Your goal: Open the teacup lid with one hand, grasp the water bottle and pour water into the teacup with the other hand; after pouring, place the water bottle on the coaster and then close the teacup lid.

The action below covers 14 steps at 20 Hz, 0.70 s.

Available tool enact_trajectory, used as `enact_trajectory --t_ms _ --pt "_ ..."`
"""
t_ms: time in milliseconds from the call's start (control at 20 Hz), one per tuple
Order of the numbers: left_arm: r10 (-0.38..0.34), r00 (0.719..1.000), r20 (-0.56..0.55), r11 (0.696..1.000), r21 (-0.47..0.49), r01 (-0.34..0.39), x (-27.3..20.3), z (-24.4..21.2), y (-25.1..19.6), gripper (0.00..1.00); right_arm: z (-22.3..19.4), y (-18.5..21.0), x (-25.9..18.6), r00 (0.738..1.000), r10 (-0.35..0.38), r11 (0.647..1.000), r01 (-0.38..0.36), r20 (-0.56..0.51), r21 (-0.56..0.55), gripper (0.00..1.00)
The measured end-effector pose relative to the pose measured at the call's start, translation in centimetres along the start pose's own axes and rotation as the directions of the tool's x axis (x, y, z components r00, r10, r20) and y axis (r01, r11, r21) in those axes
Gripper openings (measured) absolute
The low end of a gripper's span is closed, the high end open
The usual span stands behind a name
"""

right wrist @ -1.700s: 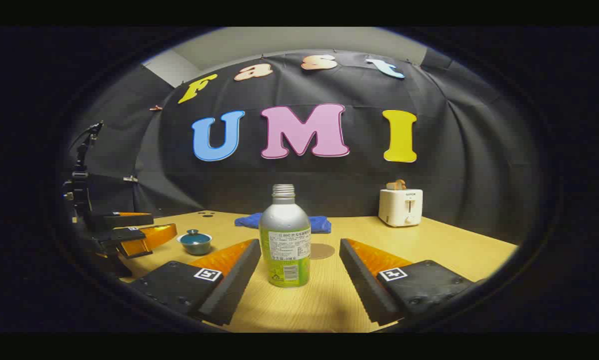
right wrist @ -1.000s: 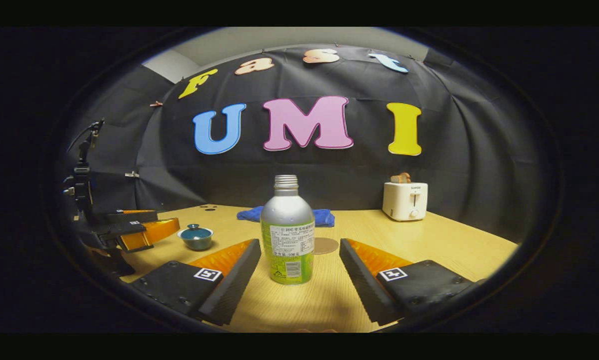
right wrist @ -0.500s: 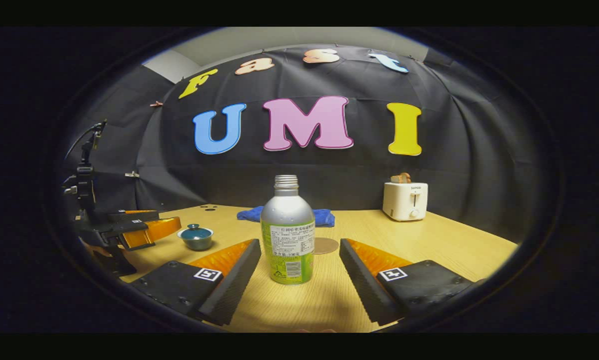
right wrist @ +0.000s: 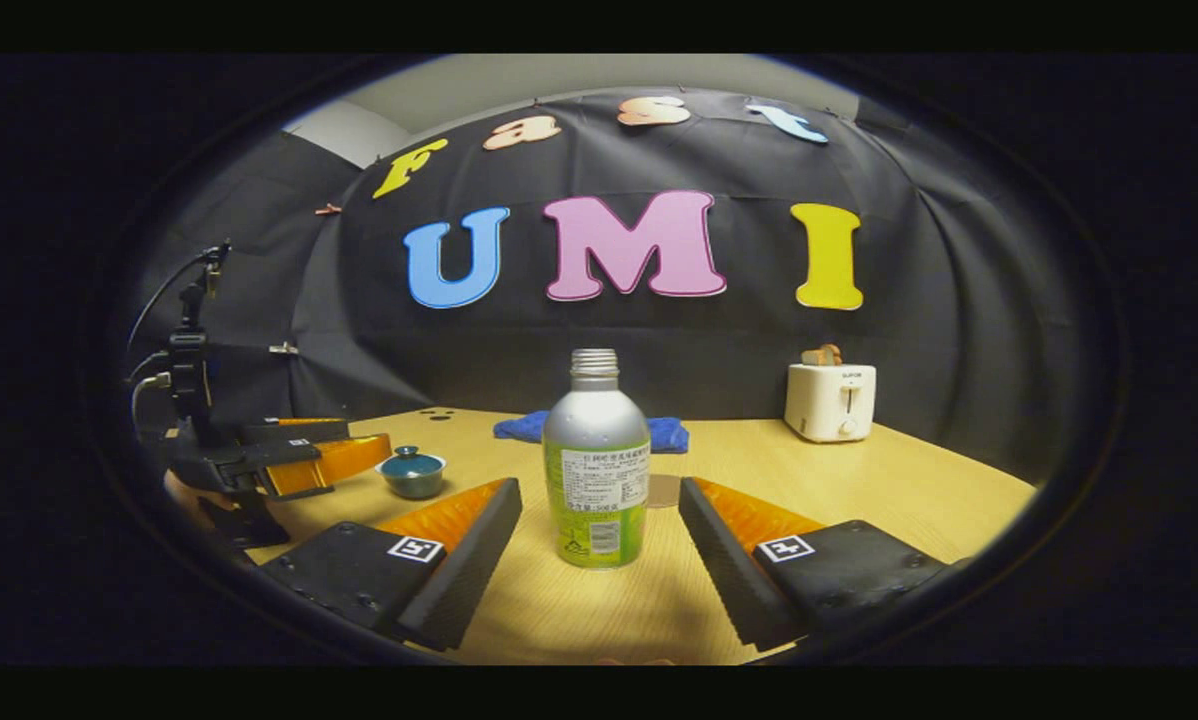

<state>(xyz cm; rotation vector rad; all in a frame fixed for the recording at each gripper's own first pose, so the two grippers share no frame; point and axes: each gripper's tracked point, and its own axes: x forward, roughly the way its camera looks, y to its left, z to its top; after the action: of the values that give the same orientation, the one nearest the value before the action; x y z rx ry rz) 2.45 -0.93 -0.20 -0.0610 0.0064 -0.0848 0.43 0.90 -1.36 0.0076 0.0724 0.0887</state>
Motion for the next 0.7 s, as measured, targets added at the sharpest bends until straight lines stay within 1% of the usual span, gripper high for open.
enact_trajectory --t_ms 100,200,350,500,650,700 --pt "0.0 1.0 -0.013 1.0 0.004 0.0 0.9 -0.2 0.4 0.97 -0.2 0.0 0.0 1.0 -0.005 1.0 0.005 -0.015 0.006 0.98" --pt "-0.004 0.999 -0.031 1.0 0.02 0.004 2.1 -0.5 0.6 0.97 0.3 -0.1 0.0 1.0 -0.013 1.0 0.013 -0.007 0.007 0.98" --pt "-0.033 0.997 -0.071 0.999 0.026 0.035 3.9 -1.0 0.3 0.96 1.3 -0.7 -0.2 0.999 -0.036 0.999 0.036 0.016 0.002 0.98" --pt "-0.053 0.991 -0.122 0.998 0.037 0.058 5.4 -1.6 -0.1 0.92 2.0 -1.5 -0.2 0.998 -0.05 0.999 0.05 0.03 0.0 0.98" --pt "-0.055 0.983 -0.173 0.995 0.078 0.069 6.5 -2.4 -0.5 0.83 2.3 -1.5 -0.1 0.998 -0.052 0.999 0.052 0.033 -0.003 0.98" --pt "-0.058 0.981 -0.184 0.993 0.087 0.075 6.8 -2.5 -0.6 0.81 2.3 -1.5 -0.1 0.998 -0.049 0.999 0.049 0.032 -0.001 0.98"
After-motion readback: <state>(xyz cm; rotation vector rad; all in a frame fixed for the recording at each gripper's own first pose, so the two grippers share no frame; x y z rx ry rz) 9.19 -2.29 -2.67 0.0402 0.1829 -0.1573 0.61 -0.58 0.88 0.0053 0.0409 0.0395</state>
